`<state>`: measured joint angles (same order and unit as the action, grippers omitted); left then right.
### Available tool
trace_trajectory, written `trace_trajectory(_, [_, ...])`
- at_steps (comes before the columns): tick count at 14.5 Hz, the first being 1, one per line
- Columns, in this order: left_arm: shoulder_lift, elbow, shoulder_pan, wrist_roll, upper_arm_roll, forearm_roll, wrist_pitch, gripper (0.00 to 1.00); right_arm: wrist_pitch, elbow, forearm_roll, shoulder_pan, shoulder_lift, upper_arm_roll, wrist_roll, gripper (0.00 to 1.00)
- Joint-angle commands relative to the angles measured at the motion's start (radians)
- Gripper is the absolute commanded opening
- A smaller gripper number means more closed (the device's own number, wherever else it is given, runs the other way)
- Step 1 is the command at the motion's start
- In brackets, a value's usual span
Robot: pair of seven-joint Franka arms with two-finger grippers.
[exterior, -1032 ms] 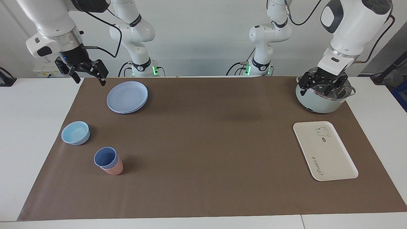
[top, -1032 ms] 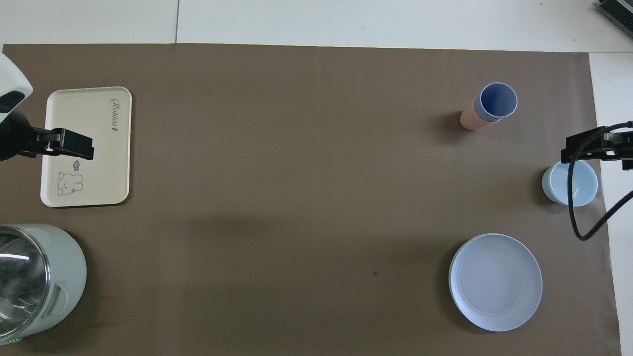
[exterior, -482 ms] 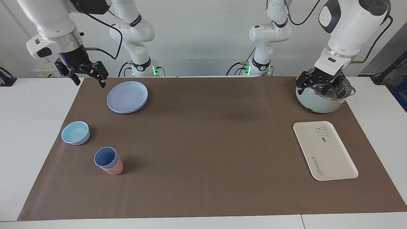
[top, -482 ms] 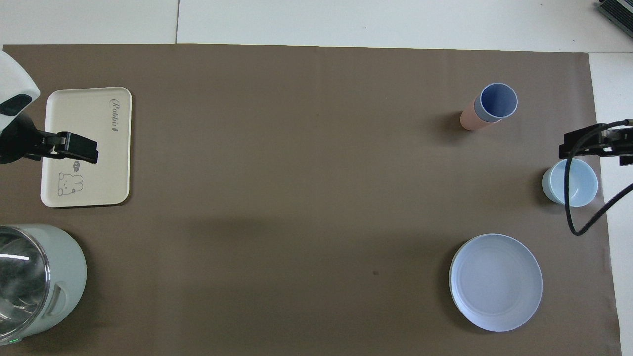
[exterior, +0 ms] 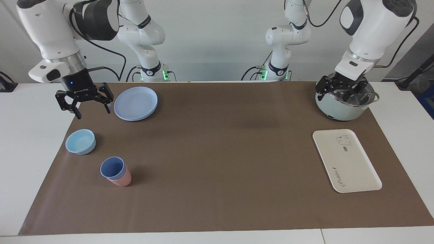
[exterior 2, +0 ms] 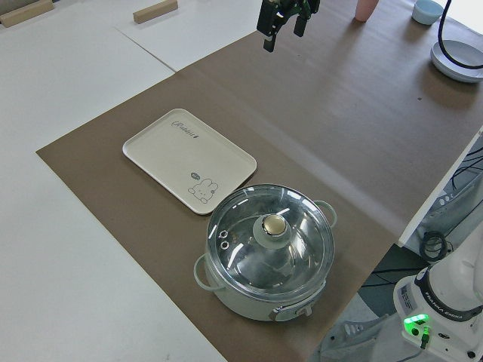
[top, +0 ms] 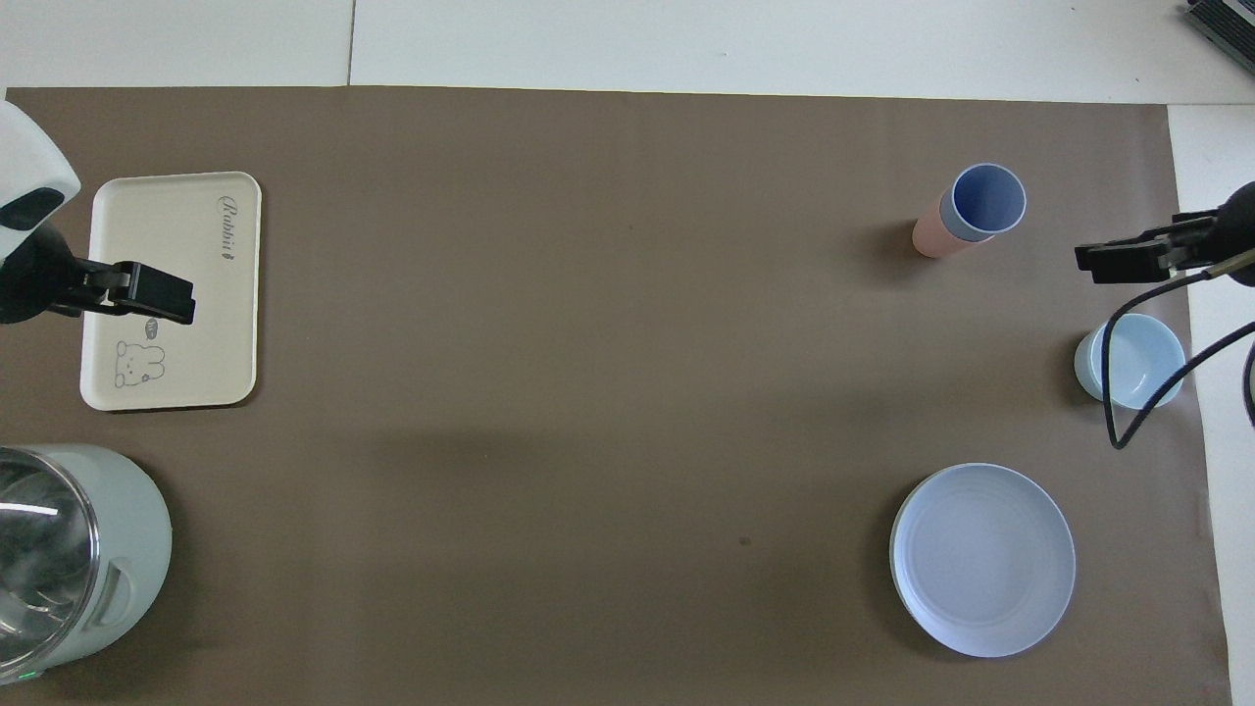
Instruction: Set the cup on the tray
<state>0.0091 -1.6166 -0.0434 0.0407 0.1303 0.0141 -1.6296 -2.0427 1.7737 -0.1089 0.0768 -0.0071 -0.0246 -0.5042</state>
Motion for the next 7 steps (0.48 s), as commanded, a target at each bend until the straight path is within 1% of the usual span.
trace_trajectory(1, [-0.012, -0.003, 0.007, 0.016, -0.008, -0.005, 0.017, 1.00, -0.105, 0.047, -0.054, 0.064, 0.030, 0.006, -0.331, 1.00])
trace_trajectory(2, [-0.012, -0.003, 0.007, 0.016, -0.008, -0.005, 0.016, 1.00, -0.123, 0.047, -0.058, 0.075, 0.051, 0.006, -0.412, 1.00])
trace_trajectory(4, [-0.012, -0.003, 0.007, 0.016, -0.006, -0.005, 0.016, 1.00, -0.207, 0.047, -0.121, 0.081, 0.114, 0.006, -0.614, 1.00])
trace_trajectory(5, [-0.012, -0.003, 0.007, 0.016, -0.008, -0.005, 0.016, 1.00, -0.247, 0.046, -0.174, 0.084, 0.154, 0.006, -0.719, 1.00])
trace_trajectory(7, [-0.012, -0.003, 0.007, 0.016, -0.006, -0.005, 0.014, 1.00, -0.275, 0.046, -0.367, 0.099, 0.203, 0.006, -0.883, 1.00])
